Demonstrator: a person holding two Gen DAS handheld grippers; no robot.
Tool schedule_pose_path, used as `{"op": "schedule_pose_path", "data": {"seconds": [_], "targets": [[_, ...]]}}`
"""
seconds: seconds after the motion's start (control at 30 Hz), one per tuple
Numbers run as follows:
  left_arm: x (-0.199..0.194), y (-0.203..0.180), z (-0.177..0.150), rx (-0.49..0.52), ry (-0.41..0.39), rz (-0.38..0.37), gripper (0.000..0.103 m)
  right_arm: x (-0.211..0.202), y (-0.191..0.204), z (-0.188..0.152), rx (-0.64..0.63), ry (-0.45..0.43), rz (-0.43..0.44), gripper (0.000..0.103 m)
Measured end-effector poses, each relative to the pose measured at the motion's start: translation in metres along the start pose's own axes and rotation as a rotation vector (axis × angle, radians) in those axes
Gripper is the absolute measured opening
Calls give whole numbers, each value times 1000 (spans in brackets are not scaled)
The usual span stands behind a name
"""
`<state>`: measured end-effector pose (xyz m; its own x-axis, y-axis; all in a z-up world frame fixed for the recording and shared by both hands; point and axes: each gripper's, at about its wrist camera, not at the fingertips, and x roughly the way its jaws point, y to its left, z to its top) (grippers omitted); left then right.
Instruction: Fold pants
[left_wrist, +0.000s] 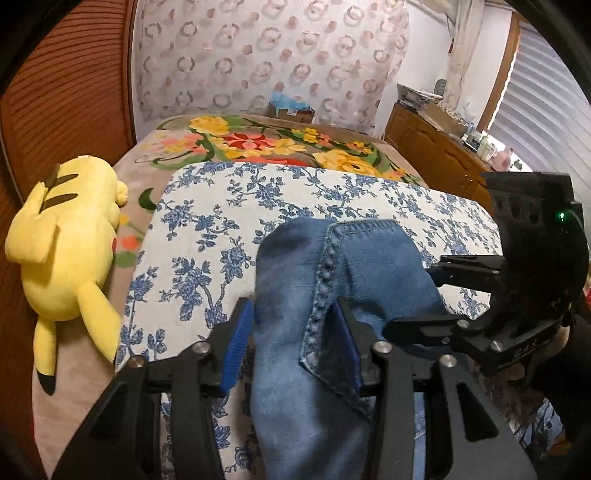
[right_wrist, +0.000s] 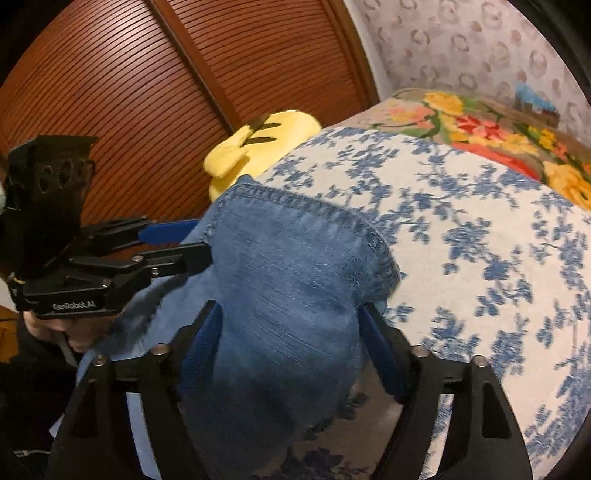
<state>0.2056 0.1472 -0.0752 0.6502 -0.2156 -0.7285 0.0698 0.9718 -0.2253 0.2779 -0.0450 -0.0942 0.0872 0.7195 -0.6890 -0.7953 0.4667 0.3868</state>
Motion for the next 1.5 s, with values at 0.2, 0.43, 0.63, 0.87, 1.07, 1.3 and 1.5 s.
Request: {"op": "schedule_pose_path", "data": {"seconds": [0.2,0.43,0.63,0.87,1.07,1.3,1.5], "targets": [[-17,9,6,-31,-51,-11,23,-3,27,26,-82,-2,35,32],[-59,42,39,-78,-183,64,23,-2,67,92,-186,-73,63,29],[-66,77,87,-76,-241,155,23,19,63,152,-187,-154,78,29],[-48,99,114,-85,-253,168,23,53,7,200,-88,-212,-1,29],[-14,81,99,-42,-166,146,23,76,-38,198,-30,-154,-105,35],[15,60,67,-24,-58,116,23,65,-47,184,-43,-99,-280,54],[22,60,47,-41,-20,144,24,37,-39,187,-125,-194,-387,54]]}}
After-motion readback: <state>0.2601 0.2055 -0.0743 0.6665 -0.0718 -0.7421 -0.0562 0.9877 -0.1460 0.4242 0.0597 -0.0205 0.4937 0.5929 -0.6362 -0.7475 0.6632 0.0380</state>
